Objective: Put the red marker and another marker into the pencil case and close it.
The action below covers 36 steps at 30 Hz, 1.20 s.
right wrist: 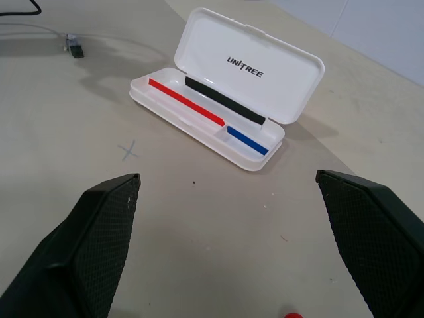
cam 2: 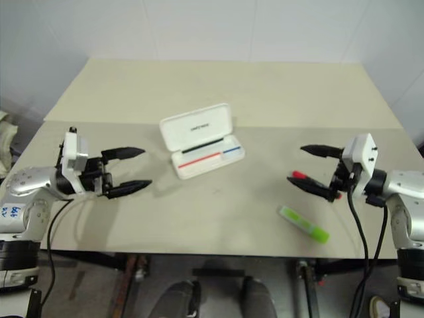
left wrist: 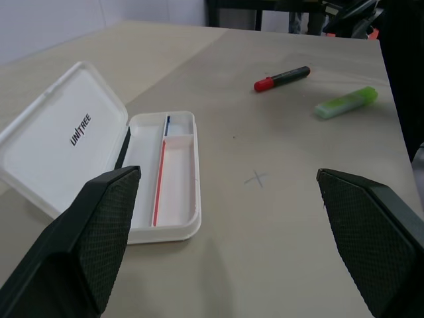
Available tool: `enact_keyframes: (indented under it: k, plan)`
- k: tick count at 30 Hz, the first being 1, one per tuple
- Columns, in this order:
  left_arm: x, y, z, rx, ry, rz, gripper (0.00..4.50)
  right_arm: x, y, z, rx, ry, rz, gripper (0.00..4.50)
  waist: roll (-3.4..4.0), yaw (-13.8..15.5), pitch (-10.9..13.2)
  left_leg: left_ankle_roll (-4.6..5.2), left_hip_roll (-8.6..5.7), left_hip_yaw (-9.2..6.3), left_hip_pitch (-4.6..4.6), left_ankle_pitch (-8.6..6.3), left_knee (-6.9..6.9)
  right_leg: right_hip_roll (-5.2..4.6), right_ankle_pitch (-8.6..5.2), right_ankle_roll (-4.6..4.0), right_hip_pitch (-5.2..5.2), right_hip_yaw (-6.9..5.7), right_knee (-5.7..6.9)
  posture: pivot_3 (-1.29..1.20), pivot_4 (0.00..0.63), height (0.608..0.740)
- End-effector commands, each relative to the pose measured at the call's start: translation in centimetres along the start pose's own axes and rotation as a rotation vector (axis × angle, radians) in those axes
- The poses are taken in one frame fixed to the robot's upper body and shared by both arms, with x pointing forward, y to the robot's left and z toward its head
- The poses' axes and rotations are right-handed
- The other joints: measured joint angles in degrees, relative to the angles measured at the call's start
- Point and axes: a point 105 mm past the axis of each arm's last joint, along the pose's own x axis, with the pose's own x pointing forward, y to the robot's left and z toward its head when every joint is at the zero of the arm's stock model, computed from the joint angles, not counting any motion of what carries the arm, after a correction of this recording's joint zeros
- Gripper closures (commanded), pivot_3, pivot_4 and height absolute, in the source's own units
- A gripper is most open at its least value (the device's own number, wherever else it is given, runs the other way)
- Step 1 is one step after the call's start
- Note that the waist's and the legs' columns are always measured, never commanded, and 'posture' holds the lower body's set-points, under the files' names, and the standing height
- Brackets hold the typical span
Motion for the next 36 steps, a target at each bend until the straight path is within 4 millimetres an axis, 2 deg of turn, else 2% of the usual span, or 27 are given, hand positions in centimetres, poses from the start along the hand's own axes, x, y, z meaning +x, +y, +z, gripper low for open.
enact_keyframes:
  k: [1,11,14,19,21,26,33,36]
  plan:
    - [0.4,0.2,0.8,0.062,-0.032,0.013,0.02,0.5,0.3,0.6,-0.035,-0.027,0.013,0.00,0.00,0.0,0.0,0.00,0.00,0.01,0.00,0.00,0.00,0.00,0.00,0.00,0.00,0.00,0.00,0.00,0.150,0.740]
    - [1.4,0.1,0.1,0.078,-0.023,-0.002,0.02,1.8,0.6,0.9,-0.054,-0.031,0.054,0.00,0.00,0.0,0.0,0.00,-0.03,0.04,0.01,0.00,0.03,0.01,0.00,0.00,-0.01,0.02,0.03,0.00,0.150,0.740]
    - [1.5,-0.1,0.3,0.088,-0.035,-0.030,0.68,2.4,1.0,1.0,-0.058,-0.049,0.069,0.00,0.00,0.0,0.0,0.00,-0.03,0.03,0.01,0.00,0.03,0.02,0.00,0.00,0.00,0.02,0.03,0.00,0.150,0.740]
    - [2.0,0.2,-0.7,0.093,0.014,-0.040,2.46,3.3,2.1,1.1,-0.060,-0.075,0.085,0.00,0.00,0.0,0.0,0.00,-0.09,0.04,0.00,0.00,0.03,0.02,0.00,0.00,-0.02,0.02,0.04,0.00,0.150,0.740]
    - [2.5,0.2,-0.9,0.086,0.016,-0.049,2.46,3.5,2.8,1.1,-0.056,-0.081,0.102,0.00,0.00,0.0,0.0,0.00,-0.10,0.04,0.00,0.00,0.04,0.02,0.01,0.01,-0.02,0.02,0.05,0.00,0.150,0.740]
    - [5.2,-0.8,-2.3,0.102,0.058,-0.138,2.46,4.4,4.0,1.9,-0.059,-0.122,0.129,0.00,0.00,0.1,0.0,0.01,-0.12,0.04,-0.01,-0.01,0.11,0.00,0.01,0.02,-0.01,0.02,0.07,0.00,0.150,0.740]
    - [7.7,0.9,-3.5,0.139,0.121,-0.078,2.46,5.8,5.0,2.7,-0.066,-0.171,0.123,0.00,0.00,0.1,0.0,0.01,-0.12,0.04,-0.01,-0.01,0.12,0.05,0.02,0.02,-0.02,0.04,0.11,0.00,0.150,0.740]
    - [8.1,1.5,-3.6,0.169,0.130,-0.067,2.46,6.2,5.2,2.8,-0.061,-0.190,0.110,0.00,-0.01,0.1,0.0,0.02,-0.14,0.04,-0.01,-0.01,0.13,0.05,0.02,0.02,-0.02,0.03,0.10,0.00,0.150,0.740]
